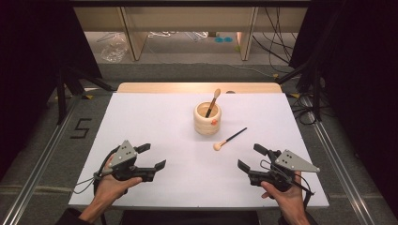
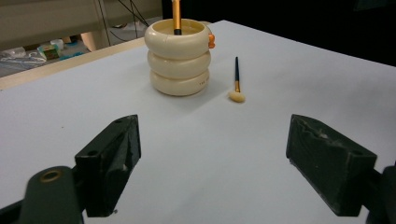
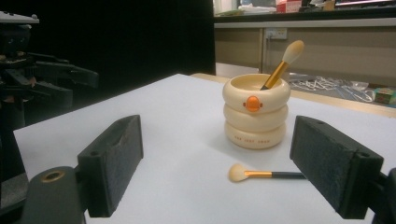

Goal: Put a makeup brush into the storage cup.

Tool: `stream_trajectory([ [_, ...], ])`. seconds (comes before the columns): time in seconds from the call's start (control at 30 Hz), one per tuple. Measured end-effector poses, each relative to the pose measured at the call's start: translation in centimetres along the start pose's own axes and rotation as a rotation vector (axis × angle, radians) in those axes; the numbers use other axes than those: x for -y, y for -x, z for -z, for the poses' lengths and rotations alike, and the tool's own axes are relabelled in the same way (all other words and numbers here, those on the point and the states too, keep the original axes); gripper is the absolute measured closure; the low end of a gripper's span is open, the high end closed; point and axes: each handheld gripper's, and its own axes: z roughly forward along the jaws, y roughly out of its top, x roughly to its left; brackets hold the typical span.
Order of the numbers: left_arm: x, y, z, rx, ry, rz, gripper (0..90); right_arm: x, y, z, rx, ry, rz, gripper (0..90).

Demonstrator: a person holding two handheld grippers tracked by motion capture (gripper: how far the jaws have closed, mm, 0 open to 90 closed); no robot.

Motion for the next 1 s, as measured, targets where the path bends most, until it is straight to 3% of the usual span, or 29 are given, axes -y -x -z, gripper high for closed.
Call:
stream_trajectory([
  [0.13,0.0,0.1,0.3,0.003,0.011,-0.011,18.0,-0.1,0.0,0.1,0.002,-0.035,-0.001,18.3],
  [0.23,-0.1,0.1,0.4,-0.005,0.021,-0.007,18.0,-0.1,0.1,0.0,0.001,-0.016,0.002,18.3],
  [0.47,-0.3,-0.1,0.5,-0.015,0.046,-0.011,18.0,-0.1,0.0,0.1,0.000,-0.030,0.001,18.2],
  [0.5,-0.2,-0.1,0.5,-0.017,0.050,0.005,17.9,-0.1,0.1,0.1,0.000,-0.029,0.003,18.2],
  [0.8,0.1,-0.3,0.2,-0.007,0.044,-0.012,17.9,-0.1,0.2,0.0,0.025,-0.034,0.000,17.8],
  [0.83,0.1,-0.3,0.3,-0.006,0.043,-0.014,18.0,-0.2,0.3,0.1,0.016,-0.054,0.001,17.7],
  [0.87,0.2,-0.2,0.3,-0.005,0.043,-0.009,18.0,-0.2,0.4,0.0,0.015,-0.033,0.010,17.5],
  [0.9,0.2,-0.2,0.4,-0.007,0.043,-0.009,18.0,-0.4,0.6,0.1,0.015,-0.055,0.012,17.0],
  [0.93,0.2,-0.3,0.4,-0.008,0.041,-0.018,18.0,-0.4,0.6,-0.1,0.017,-0.043,0.007,16.6],
  [1.0,0.2,-0.3,0.4,-0.010,0.048,0.003,18.0,-0.5,1.1,-0.3,0.011,-0.091,0.023,15.8],
])
